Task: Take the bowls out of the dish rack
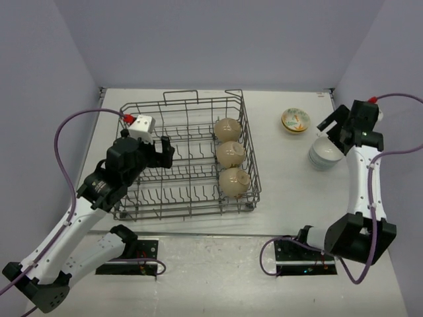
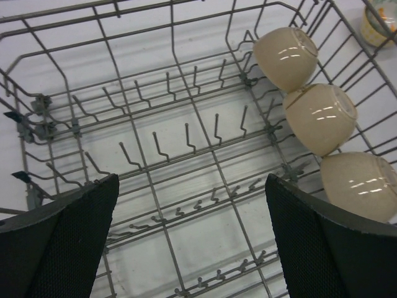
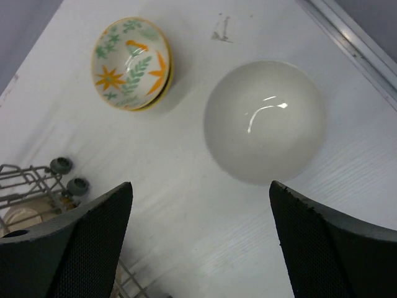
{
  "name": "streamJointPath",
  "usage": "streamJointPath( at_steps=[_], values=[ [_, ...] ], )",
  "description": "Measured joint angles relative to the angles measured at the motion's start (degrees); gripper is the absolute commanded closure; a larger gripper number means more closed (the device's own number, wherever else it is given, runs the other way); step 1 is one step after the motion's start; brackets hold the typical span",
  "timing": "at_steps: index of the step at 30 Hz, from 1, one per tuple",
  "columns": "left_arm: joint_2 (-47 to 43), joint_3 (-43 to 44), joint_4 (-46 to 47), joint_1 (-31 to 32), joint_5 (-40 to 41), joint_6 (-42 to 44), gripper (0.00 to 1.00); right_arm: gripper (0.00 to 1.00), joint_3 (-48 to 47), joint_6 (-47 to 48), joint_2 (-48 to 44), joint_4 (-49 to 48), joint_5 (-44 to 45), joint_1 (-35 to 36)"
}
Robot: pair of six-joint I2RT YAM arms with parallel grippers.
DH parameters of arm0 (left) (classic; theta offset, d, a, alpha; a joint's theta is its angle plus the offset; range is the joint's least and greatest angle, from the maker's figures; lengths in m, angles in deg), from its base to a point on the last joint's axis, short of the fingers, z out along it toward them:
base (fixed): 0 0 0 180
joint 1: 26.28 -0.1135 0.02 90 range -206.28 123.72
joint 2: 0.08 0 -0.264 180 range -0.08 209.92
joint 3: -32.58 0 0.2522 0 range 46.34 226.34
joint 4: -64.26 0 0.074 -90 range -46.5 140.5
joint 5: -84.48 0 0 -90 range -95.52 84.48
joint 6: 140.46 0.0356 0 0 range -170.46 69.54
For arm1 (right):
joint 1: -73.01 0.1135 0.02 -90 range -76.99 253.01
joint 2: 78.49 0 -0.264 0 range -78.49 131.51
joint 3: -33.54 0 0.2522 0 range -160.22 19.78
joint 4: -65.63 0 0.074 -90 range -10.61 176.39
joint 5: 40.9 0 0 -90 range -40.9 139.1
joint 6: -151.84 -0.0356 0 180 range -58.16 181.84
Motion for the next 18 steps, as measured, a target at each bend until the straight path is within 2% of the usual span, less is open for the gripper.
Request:
streamJointPath(
  at_steps=[4, 8, 12, 18],
  values=[
    [1.4, 1.7, 1.2, 0.0, -5.3, -3.0, 0.0, 0.01, -2.3, -1.6, -0.6, -0.1, 2.8, 9.6],
    [7.5, 4.3, 6.9, -0.1, -10.6, -9.2, 0.0, 0.01, -3.9, -3.0, -3.0, -0.4, 4.5, 18.5],
    [20.4, 9.2, 12.6, -1.0, -17.8, -15.3, 0.01, 0.01, -7.3, -3.2, -5.7, -0.9, 5.3, 25.3],
    [40.0, 16.6, 17.8, -3.0, -25.1, -21.9, 0.0, 0.01, -9.8, -2.8, -10.4, -2.5, 0.5, 27.8]
  ],
)
